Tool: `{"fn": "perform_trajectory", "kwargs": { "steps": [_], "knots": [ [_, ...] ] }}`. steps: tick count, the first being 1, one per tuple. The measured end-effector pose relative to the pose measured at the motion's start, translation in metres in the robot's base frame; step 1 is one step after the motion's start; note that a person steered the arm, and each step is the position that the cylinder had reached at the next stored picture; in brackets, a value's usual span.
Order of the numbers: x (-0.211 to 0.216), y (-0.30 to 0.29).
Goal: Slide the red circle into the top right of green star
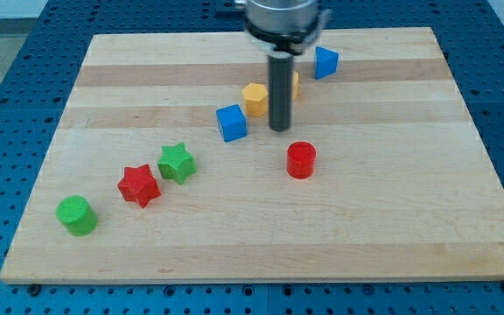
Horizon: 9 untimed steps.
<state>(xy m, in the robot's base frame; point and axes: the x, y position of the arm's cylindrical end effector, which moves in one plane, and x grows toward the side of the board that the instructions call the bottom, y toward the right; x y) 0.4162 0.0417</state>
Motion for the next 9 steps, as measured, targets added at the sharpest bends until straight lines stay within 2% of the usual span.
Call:
{"fn": "perform_trajectory", "kwargs": {
  "steps": [1, 2, 5, 7, 9],
  "knots": [
    [0.041, 0.043],
    [0.055, 0.051],
    [0.071, 0.0],
    [0.087, 0.019],
    [0.092, -0.033]
  ]
}}
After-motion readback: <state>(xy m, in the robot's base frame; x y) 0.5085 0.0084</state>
